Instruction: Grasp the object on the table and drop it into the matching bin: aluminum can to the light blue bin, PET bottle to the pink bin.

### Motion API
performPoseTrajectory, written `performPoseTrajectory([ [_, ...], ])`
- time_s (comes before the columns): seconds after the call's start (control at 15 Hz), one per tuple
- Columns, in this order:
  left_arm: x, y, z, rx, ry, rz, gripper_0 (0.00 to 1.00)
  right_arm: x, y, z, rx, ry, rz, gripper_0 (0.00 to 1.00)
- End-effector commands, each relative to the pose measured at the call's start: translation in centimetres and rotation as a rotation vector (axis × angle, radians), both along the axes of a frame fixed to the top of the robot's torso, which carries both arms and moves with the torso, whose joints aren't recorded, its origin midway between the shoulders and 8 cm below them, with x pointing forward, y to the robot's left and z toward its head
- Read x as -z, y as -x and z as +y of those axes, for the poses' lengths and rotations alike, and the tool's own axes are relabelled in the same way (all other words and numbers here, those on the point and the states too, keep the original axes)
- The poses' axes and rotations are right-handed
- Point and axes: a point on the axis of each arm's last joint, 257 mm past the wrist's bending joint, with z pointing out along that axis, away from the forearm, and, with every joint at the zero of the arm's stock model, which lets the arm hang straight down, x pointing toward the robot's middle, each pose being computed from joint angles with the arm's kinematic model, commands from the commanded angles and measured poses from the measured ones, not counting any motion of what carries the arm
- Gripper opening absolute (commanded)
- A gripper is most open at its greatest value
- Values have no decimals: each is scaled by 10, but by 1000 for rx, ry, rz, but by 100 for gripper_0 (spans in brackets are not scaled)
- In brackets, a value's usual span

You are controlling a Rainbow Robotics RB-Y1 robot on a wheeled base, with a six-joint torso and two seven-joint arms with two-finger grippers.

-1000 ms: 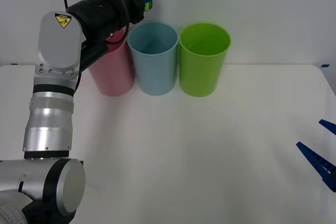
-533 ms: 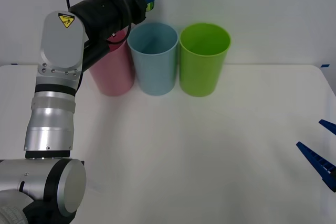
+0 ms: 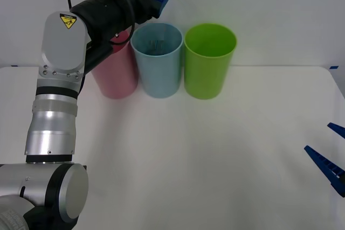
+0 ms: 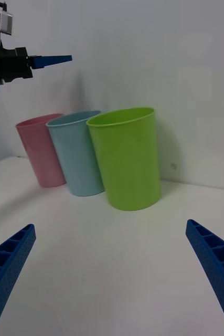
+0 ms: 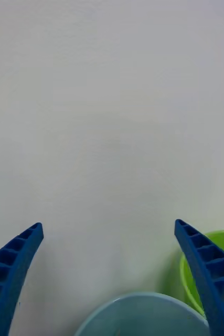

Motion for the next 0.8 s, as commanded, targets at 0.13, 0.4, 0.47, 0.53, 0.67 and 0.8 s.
performPoseTrajectory([
  [0.13,-2,1,0,9,18,2,100,0,0,0,0,0,0,100],
  [0.4,2,7,-1,37,63,11,100,0,0,0,0,0,0,100],
  [0.47,6,9,1,49,72,16,100,0,0,0,0,0,0,100],
  [0.53,8,12,3,66,81,22,100,0,0,0,0,0,0,100],
  [0.67,10,18,15,95,119,29,100,0,0,0,0,0,0,100],
  [0.8,11,29,27,118,142,20,100,0,0,0,0,0,0,100],
])
